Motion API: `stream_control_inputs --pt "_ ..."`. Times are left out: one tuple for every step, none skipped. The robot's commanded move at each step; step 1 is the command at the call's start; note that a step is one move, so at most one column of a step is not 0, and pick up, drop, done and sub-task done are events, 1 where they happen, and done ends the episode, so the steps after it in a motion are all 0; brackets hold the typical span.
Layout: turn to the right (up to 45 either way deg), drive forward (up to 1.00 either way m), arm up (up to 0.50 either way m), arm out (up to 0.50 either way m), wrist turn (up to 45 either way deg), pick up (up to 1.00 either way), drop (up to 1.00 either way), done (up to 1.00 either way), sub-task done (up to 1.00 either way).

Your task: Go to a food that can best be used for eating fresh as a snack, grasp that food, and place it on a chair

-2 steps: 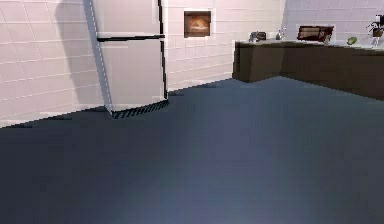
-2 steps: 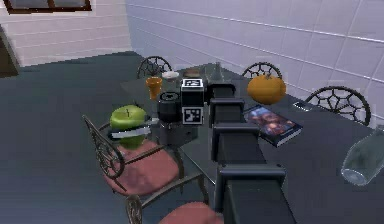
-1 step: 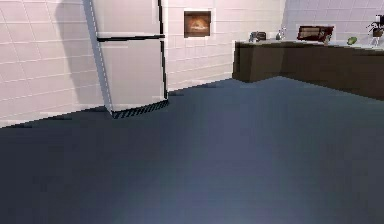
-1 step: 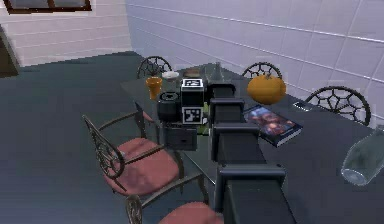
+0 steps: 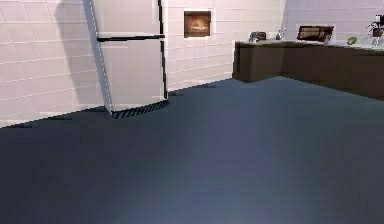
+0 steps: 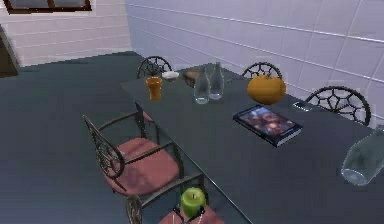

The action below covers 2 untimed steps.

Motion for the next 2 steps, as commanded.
stream_control_inputs --pt "0.0 0.0 -0.32 0.0 0.0 0.0 0.0 0.0 0.0" --pt "0.0 0.0 0.0 0.0 0.0 0.0 1.0 0.0 0.0"
